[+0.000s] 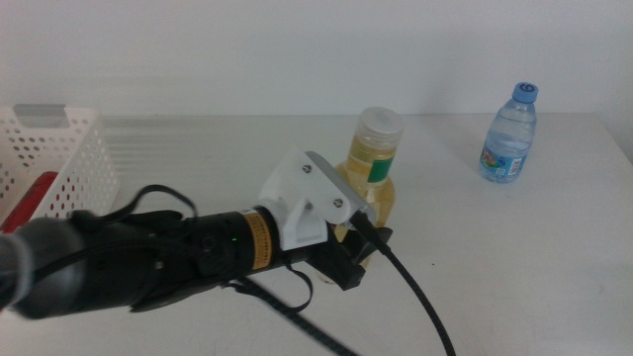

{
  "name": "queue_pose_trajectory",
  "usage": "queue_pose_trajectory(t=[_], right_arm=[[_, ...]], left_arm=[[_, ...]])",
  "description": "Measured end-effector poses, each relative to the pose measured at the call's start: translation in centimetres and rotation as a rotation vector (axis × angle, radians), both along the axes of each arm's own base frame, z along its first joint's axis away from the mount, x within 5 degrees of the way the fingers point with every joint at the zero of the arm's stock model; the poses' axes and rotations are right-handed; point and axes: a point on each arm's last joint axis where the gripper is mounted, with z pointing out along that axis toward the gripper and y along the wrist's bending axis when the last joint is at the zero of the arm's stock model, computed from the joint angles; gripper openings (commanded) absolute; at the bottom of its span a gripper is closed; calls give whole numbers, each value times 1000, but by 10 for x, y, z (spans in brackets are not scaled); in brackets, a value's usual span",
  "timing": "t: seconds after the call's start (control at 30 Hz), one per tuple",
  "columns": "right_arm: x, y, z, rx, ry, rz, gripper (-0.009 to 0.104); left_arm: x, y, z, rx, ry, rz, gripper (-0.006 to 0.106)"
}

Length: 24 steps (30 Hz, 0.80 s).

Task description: Use arms to grab the bottles and put them into the dustbin to the left of the table.

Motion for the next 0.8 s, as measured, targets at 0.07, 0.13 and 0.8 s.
queue_pose_trajectory(t=[0.07,0.13,0.8], right_arm=[[0,0,0,0,0,0,73],[0,0,0,0,0,0,73],[0,0,0,0,0,0,73]], left_arm=[[-5,5,7,0,-3,16,-5],[-8,9,15,-3,1,38,-5],[-25,46,70,-19,8,282,-5]])
